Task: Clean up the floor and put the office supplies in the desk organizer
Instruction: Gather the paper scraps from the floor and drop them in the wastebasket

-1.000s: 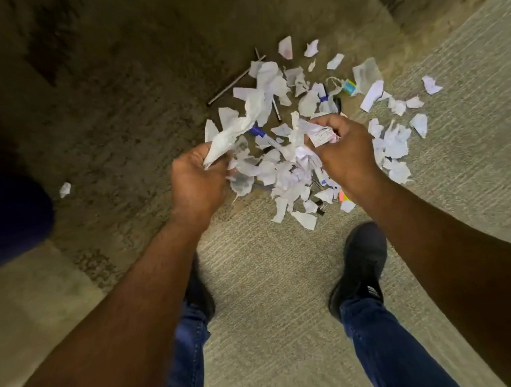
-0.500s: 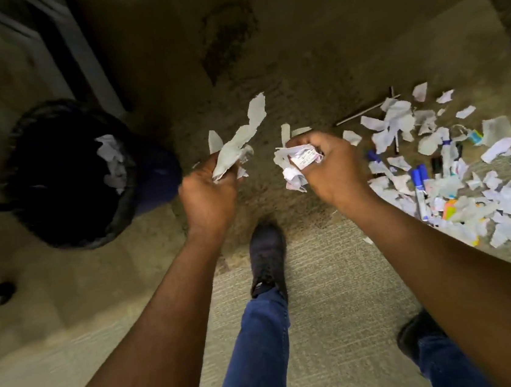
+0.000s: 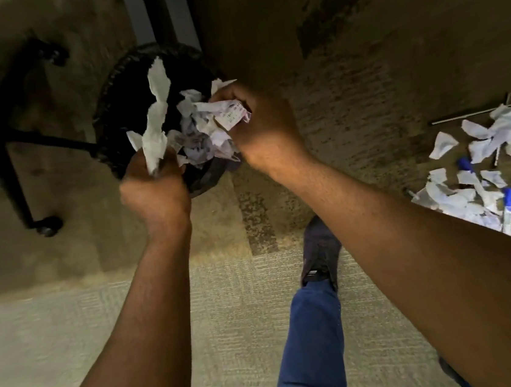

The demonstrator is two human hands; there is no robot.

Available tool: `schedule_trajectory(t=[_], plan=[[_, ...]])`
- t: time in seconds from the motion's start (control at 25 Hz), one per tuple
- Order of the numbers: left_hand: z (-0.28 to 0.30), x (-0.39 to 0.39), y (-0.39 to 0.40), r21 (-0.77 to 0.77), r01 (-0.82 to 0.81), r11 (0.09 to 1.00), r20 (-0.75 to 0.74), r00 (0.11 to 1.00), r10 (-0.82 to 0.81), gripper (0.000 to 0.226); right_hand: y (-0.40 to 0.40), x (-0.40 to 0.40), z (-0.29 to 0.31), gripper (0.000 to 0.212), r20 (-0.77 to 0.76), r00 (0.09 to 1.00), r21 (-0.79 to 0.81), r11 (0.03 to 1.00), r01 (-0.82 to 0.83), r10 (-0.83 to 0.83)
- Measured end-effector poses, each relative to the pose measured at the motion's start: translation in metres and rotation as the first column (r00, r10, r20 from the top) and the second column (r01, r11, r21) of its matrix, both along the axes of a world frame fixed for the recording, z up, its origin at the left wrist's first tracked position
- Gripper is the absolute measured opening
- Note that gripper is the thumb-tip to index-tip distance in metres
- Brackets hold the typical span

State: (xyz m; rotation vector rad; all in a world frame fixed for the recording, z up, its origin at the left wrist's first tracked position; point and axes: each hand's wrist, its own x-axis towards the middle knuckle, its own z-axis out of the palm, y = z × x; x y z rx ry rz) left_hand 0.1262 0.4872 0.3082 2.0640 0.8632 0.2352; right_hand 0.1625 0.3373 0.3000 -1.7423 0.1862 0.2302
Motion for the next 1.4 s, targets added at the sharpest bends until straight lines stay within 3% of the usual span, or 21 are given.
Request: schedule_trajectory(t=[0.12, 0.28, 0.36, 0.44, 0.52, 0.68, 0.76, 0.92, 1.08, 1.28, 1.4], plan=[[-0.012, 0.011, 0.030, 0.116, 0.037, 0.993, -0.051, 0.998, -0.031, 0.005, 0.048, 0.011, -0.007, 0.032, 0.039, 0.997, -0.061, 0.996, -0.059, 0.062], [-0.030, 0.029, 0.063, 0.245, 0.217, 0.945, -0.319, 0.938, -0.133, 0.011, 0.096, 0.017, -0.026, 0.052, 0.072, 0.959, -0.174, 0.950, -0.260, 0.275], [-0.038, 0.037, 0.075, 0.231, 0.311, 0.922, -0.440, 0.879, -0.186, 0.040, 0.108, 0.020, -0.040, 0.066, -0.004, 0.924, -0.244, 0.896, -0.372, 0.383], [-0.041, 0.038, 0.080, 0.082, 0.345, 0.935, -0.470, 0.841, -0.269, 0.066, 0.112, 0.024, -0.051, 0.078, -0.081, 0.901, -0.312, 0.848, -0.429, 0.426], [-0.046, 0.037, 0.085, 0.029, 0.392, 0.920, -0.471, 0.817, -0.333, 0.070, 0.111, 0.026, -0.055, 0.076, -0.069, 0.903, -0.382, 0.825, -0.417, 0.424], [-0.044, 0.023, 0.073, 0.093, 0.395, 0.914, -0.429, 0.844, -0.321, 0.061, 0.089, 0.014, -0.052, 0.054, 0.036, 0.911, -0.427, 0.831, -0.357, 0.411], [-0.041, 0.008, 0.053, 0.173, 0.440, 0.881, -0.335, 0.867, -0.368, 0.053, 0.066, 0.004, -0.049, 0.050, 0.061, 0.926, -0.450, 0.838, -0.307, 0.372], [-0.044, -0.023, 0.004, 0.132, 0.543, 0.830, -0.181, 0.836, -0.518, 0.037, 0.004, -0.032, -0.048, 0.042, 0.118, 0.964, -0.509, 0.848, -0.146, 0.236], [-0.052, -0.055, -0.061, 0.261, 0.732, 0.630, -0.282, 0.682, -0.675, 0.037, -0.056, -0.075, -0.055, 0.043, 0.053, 0.973, -0.628, 0.765, -0.144, 0.227], [-0.064, -0.094, -0.141, 0.199, 0.875, 0.441, -0.452, 0.481, -0.751, 0.038, -0.139, -0.137, -0.062, 0.040, -0.028, 0.992, -0.644, 0.757, -0.113, 0.124], [-0.074, -0.117, -0.184, 0.186, 0.925, 0.332, -0.486, 0.380, -0.787, 0.049, -0.190, -0.178, -0.068, 0.049, -0.126, 0.991, -0.666, 0.736, -0.125, 0.054]])
